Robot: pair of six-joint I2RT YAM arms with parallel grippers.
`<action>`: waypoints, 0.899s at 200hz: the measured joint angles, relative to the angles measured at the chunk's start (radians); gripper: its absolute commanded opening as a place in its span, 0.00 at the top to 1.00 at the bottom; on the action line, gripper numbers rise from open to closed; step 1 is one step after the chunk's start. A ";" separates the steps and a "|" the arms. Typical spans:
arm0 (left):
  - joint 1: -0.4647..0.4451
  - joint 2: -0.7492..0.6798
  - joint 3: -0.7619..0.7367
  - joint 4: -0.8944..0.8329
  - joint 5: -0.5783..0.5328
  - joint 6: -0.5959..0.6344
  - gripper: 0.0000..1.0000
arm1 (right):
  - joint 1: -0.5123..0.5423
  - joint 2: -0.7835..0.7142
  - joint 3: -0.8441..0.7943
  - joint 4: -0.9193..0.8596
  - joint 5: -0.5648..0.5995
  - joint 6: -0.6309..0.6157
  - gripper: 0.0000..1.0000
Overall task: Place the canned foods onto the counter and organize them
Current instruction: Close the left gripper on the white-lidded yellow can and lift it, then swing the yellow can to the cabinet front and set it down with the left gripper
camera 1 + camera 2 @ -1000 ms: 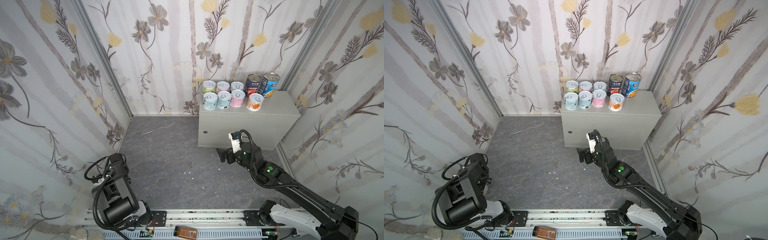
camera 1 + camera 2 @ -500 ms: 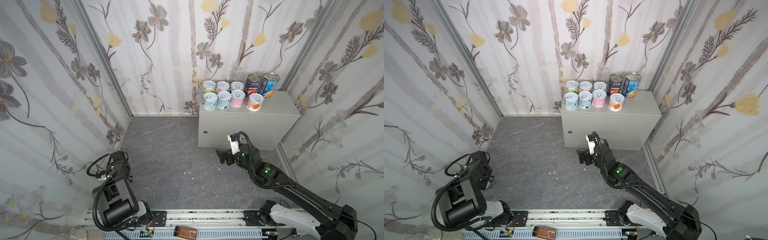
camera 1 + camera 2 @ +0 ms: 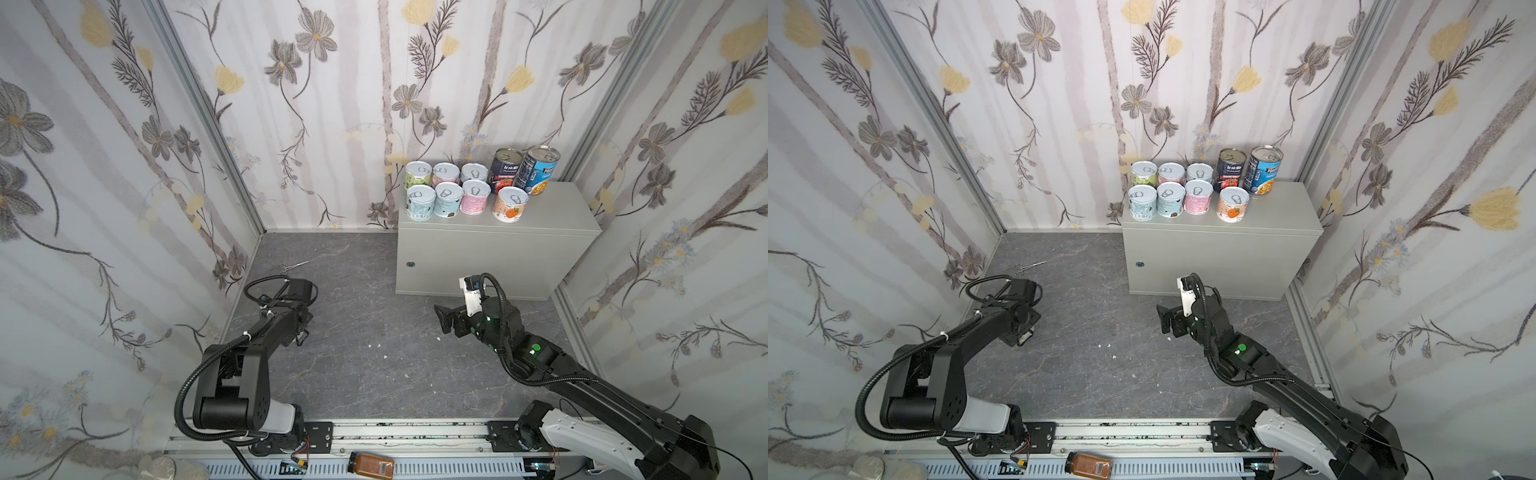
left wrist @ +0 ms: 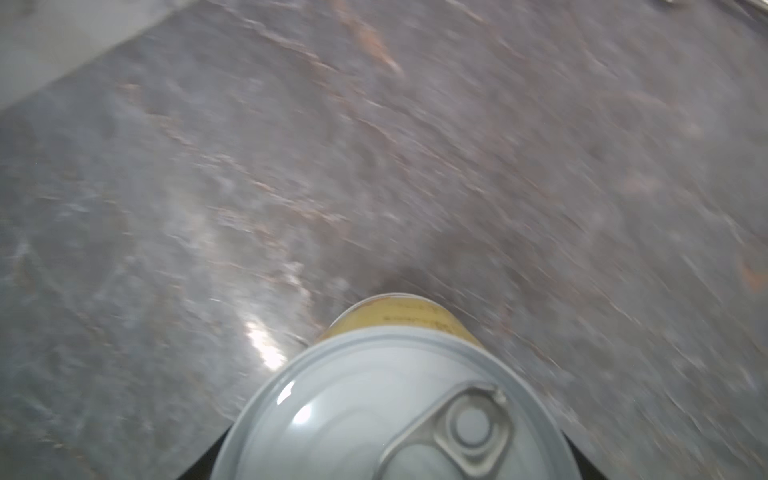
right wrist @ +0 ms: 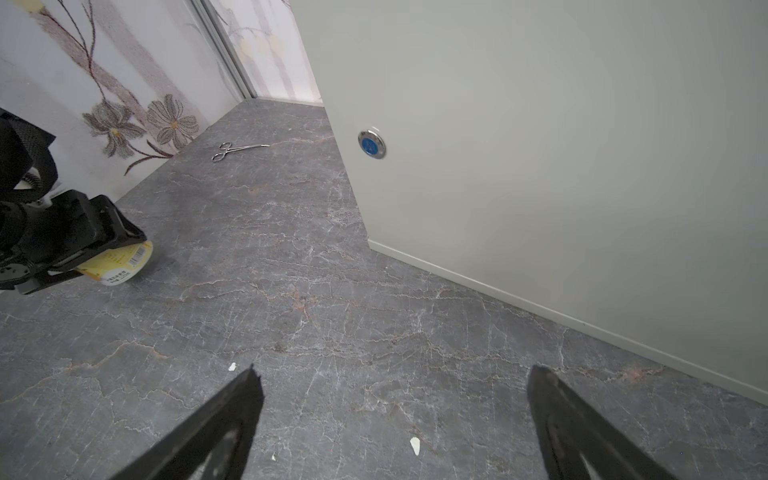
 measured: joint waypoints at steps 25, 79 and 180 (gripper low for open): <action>-0.235 0.115 0.097 0.013 -0.002 -0.015 0.48 | -0.026 -0.109 -0.154 0.072 -0.032 0.045 0.00; -0.639 0.426 0.370 0.027 -0.063 -0.011 0.48 | -0.092 -0.459 -0.444 0.109 -0.012 0.164 0.02; -0.848 0.568 0.568 0.027 -0.066 0.043 0.00 | -0.147 -0.572 -0.463 0.024 0.030 0.245 0.01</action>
